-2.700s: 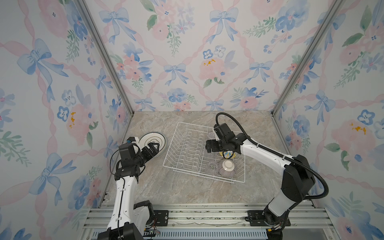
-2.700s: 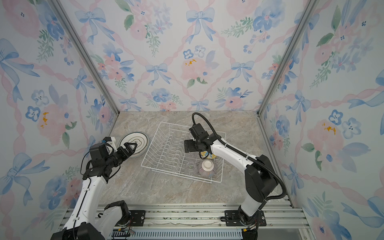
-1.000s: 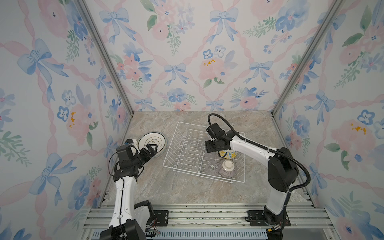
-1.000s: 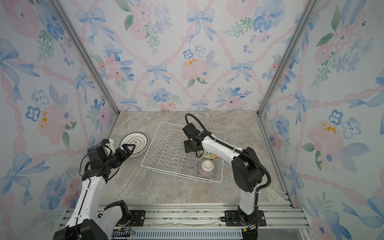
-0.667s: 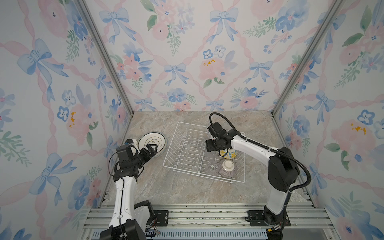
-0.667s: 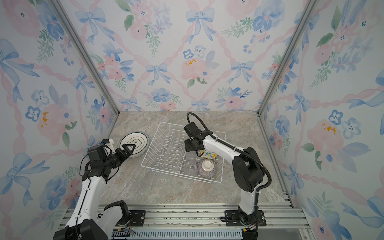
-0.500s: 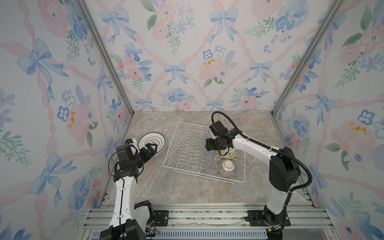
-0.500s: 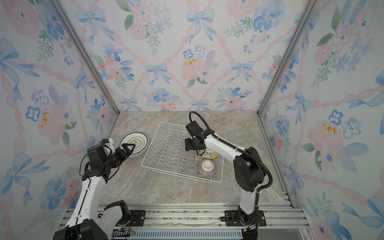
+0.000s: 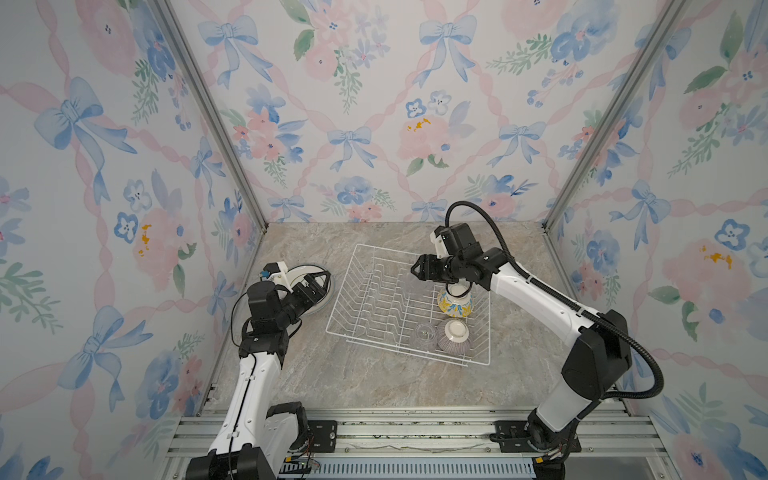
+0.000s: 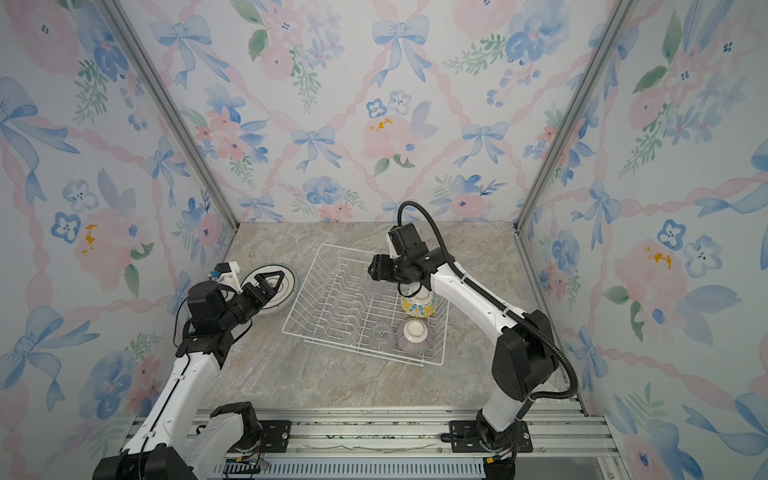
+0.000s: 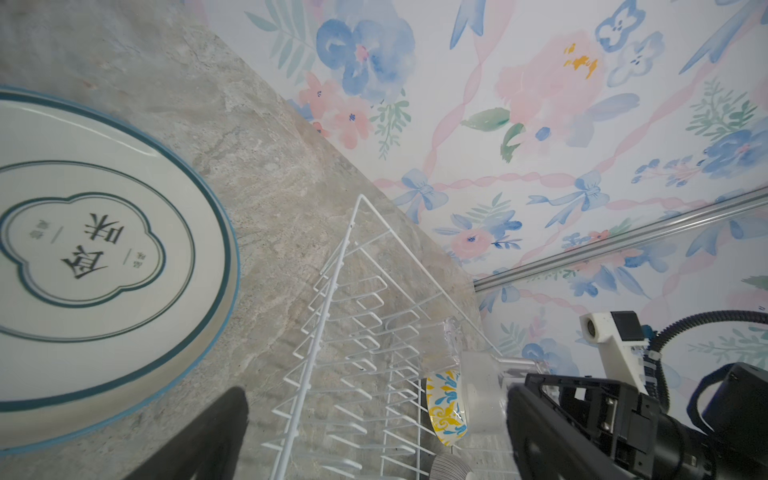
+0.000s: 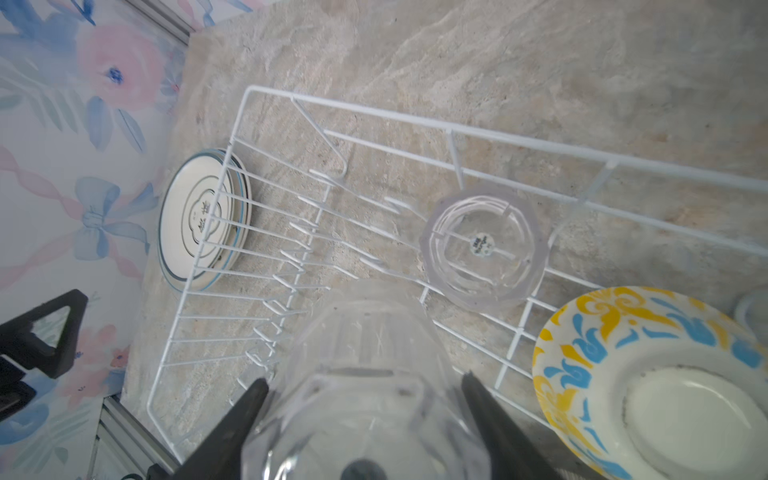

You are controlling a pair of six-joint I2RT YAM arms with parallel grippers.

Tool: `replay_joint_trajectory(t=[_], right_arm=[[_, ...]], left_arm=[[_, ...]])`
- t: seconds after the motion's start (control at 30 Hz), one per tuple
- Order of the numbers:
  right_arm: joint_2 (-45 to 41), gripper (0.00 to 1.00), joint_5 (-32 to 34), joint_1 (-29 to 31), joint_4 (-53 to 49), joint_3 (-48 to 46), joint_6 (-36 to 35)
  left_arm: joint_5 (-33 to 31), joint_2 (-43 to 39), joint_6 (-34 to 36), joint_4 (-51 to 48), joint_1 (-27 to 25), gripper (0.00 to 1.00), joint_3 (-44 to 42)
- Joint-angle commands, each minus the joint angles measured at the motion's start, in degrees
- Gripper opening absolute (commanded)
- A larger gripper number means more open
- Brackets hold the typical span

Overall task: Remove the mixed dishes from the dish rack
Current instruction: 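Grasp the clear glass in the rack and lift it with the right gripper, then hold the glass up with the right gripper while the left gripper reaches toward it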

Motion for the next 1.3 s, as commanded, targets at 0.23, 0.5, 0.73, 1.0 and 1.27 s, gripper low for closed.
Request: replay_joint_trajectory(t=[0.23,0.5,0.73,1.0,1.27], right_arm=[[-4.2,0.26,-8.5,-5.0,12.9,2.4,10.8],[-4.1,0.25,-12.0,-5.2,17.9,1.7,15.7],[-4.1,0.25,-15.5,-5.1,21.8,0.2,19.7],[-4.0,0.24,-16.6,-5.1,22.5,0.0,20.8],[-3.8,0.24,-17.7,-5.1,23.5,-0.3,21.3]], left_arm=[[-5.9,6.7,-2.4,13.4,-13.5,0.96,4.1],[-6.3,13.7,-2.2,22.4,-20.3,0.88,6.4],[-2.8,21.8,-3.9,31.0,-23.8,0.86,10.5],[-0.3,28.8,-4.0,36.2,-27.9,0.82,15.6],[0.1,32.3,-4.2,38.3,-30.0,0.78,18.0]])
